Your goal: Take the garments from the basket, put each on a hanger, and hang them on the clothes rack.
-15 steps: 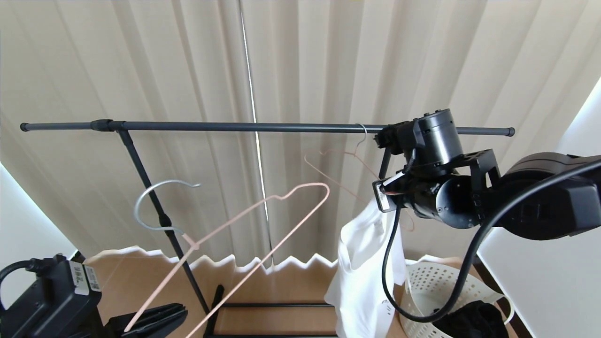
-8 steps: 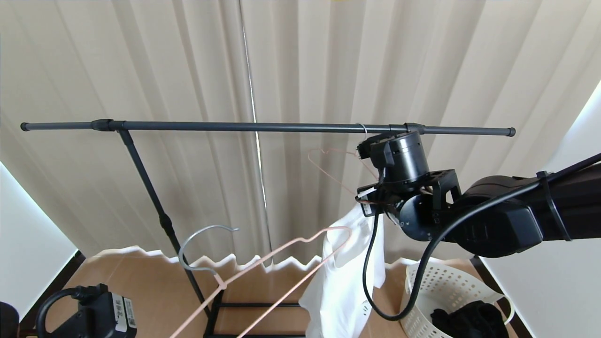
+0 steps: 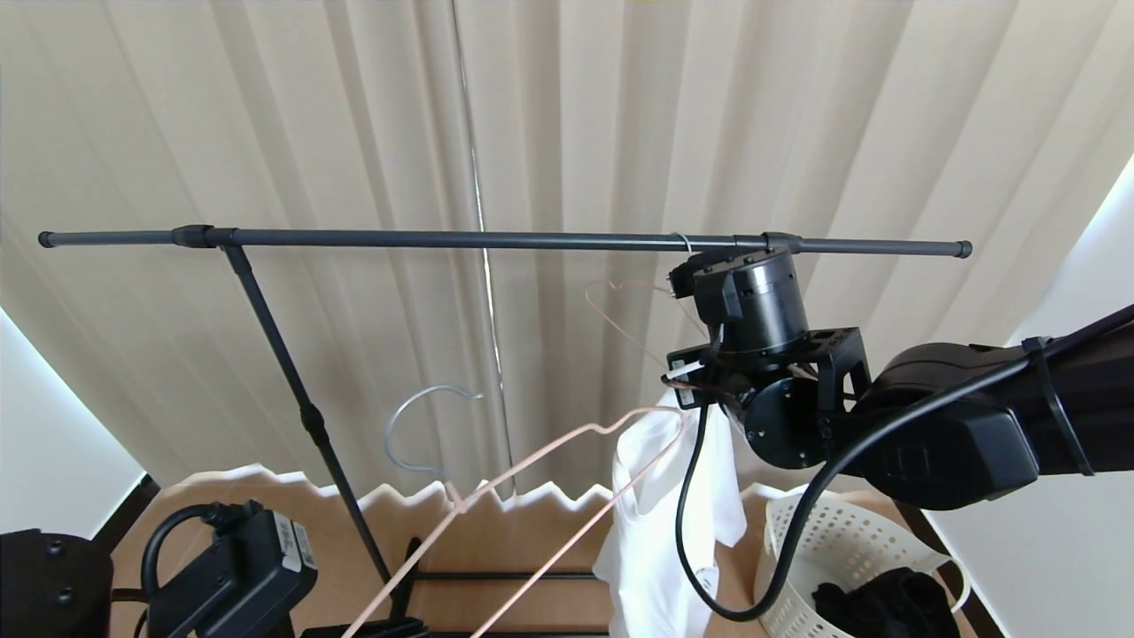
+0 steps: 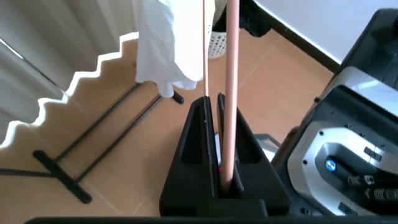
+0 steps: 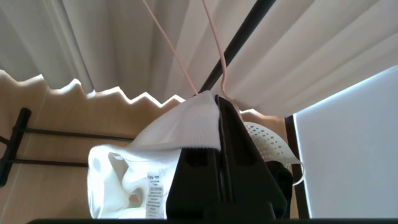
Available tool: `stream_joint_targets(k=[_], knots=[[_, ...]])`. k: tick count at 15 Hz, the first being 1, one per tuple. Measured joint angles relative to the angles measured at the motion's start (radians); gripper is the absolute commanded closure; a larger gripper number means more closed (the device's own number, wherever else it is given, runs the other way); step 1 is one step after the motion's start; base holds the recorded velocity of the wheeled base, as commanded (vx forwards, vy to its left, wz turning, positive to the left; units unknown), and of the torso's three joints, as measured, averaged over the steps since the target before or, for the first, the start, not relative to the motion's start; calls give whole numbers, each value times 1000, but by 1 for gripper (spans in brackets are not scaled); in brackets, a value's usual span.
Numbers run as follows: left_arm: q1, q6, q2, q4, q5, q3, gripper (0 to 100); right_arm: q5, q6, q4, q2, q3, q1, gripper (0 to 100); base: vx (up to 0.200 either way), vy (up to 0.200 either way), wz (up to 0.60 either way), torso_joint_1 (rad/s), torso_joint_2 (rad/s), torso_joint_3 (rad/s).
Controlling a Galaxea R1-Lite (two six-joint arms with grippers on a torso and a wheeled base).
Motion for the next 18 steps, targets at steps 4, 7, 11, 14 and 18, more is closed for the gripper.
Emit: stream_joint_targets(k=[4, 7, 11, 14, 18], knots=[[-34, -29, 90, -70, 1, -25, 100, -2, 0, -29, -5, 11, 16, 100, 0, 0, 0, 0, 0, 0], [-46, -42, 153, -148, 1, -36, 100, -3, -2, -56, -3, 11, 19, 100, 0, 0, 0, 0, 0, 0], [-44, -59, 241, -216, 27, -87, 100, -33, -2, -59, -9, 32, 20, 100, 0, 0, 0, 0, 0, 0], [-44, -108, 321, -241, 78, -134, 100, -50, 1, -61, -10, 39, 29, 100, 0, 0, 0, 0, 0, 0], [-63, -153, 445, -446, 241, -158, 100, -73, 1, -86, -11, 51, 55, 100, 0, 0, 0, 0, 0, 0]])
